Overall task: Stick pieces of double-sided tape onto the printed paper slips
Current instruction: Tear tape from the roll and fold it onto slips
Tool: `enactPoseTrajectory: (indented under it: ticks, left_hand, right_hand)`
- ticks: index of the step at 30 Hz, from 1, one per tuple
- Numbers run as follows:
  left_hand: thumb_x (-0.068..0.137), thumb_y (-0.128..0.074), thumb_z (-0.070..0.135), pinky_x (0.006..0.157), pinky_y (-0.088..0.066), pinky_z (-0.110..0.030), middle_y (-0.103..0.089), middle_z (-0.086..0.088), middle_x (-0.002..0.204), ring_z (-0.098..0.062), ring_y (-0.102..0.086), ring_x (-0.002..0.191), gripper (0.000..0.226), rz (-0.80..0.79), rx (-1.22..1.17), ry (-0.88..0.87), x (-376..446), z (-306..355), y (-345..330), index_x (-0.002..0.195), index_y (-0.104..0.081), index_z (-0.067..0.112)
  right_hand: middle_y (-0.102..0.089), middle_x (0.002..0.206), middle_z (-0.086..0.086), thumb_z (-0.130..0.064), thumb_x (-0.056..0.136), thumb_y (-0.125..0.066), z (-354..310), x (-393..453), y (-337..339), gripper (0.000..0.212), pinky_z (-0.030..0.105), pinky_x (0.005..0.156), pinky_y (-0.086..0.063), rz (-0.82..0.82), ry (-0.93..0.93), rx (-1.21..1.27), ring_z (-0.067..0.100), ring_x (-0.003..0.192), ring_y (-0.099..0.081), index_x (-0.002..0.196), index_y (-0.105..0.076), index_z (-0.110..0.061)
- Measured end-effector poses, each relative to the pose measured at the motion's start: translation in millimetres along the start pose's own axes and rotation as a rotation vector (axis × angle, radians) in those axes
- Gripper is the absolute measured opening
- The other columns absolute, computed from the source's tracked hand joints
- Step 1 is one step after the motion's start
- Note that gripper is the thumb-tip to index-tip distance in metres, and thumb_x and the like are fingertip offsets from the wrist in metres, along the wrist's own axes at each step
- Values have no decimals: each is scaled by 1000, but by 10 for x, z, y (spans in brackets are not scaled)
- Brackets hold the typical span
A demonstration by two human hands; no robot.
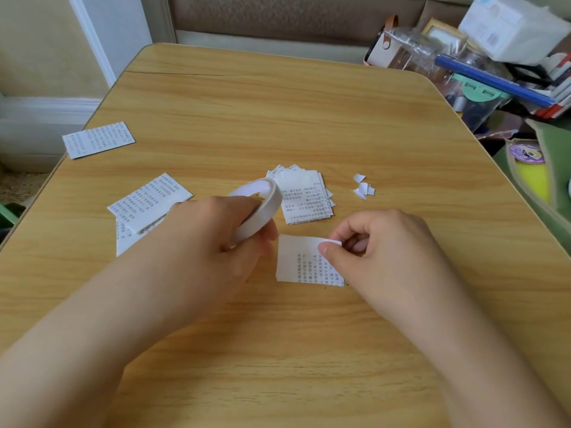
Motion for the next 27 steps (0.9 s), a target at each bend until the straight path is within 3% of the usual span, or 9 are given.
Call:
enactPoseTrajectory:
  ticks: [3,6,8,10,13,15,18,20,27]
  left_hand:
    - [80,-48,28,52,-40,-11,-63,18,66,-1,-54,52,11,31,-45,-13,30,-10,15,85,-53,35]
    - [83,-49,34,52,-41,-18,-59,6,73,-9,-50,52,24,80,-170,-100,-15,47,74,100,-36,45]
    - [83,-41,25,49,-39,-23,-54,-1,74,-13,-44,50,39,70,-222,-166,-9,136,103,103,-31,57]
    - [86,-38,19,44,-37,-18,-54,2,76,-11,-46,50,44,42,-172,-190,67,140,62,95,-45,61]
    - [87,-37,19,48,-37,-9,-50,12,80,-4,-51,57,42,41,-35,-153,163,54,2,73,-64,48]
    - [79,-36,20,56,-35,-14,-45,10,81,-13,-48,63,35,120,48,-186,75,96,36,77,-65,40]
    - [71,-50,22,72,-27,-28,-38,6,81,-9,-39,62,24,112,272,-236,26,116,-53,76,-69,37]
    - [65,-60,27,73,-27,-37,-35,4,82,-10,-35,65,19,106,383,-260,34,79,-129,79,-70,35]
    - [57,-60,56,77,-15,-31,-27,7,83,-9,-27,78,38,127,435,-248,94,13,-260,89,-68,36]
  right_hand:
    - [-59,54,-11,-28,81,-72,-4,3,-2,16,20,61,-46,14,12,-6,-1,66,-57,66,-67,-22]
    - [-59,54,-11,-27,81,-72,-11,8,-5,16,19,63,-45,9,17,-7,-2,68,-57,67,-68,-22]
    - [-59,54,-11,-27,81,-72,-7,9,-6,16,19,62,-45,9,17,-4,-1,67,-57,66,-67,-22]
    - [-58,53,-11,-27,80,-73,1,11,-2,16,19,63,-45,16,14,0,-1,66,-57,65,-67,-23]
    - [-58,54,-12,-28,80,-72,12,15,-9,17,19,64,-45,9,5,6,-1,66,-57,65,-66,-23]
    - [-58,54,-13,-28,80,-72,16,18,-9,17,19,63,-46,8,2,8,-1,66,-57,65,-66,-23]
    - [-59,55,-13,-28,80,-73,13,15,-5,17,19,62,-46,9,3,7,-2,67,-57,65,-67,-24]
    - [-59,56,-13,-29,79,-73,9,10,-1,16,18,63,-46,9,5,10,-2,68,-57,65,-67,-24]
    - [-61,56,-12,-29,79,-73,7,1,-3,16,18,63,-46,5,15,4,-2,67,-57,65,-67,-24]
Point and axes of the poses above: each hand's wrist, its own x-axis towards the middle knuckle, its own y-axis out of the back of the hand, z = x × y, the point moved 8 cm from there along x, towards the middle knuckle
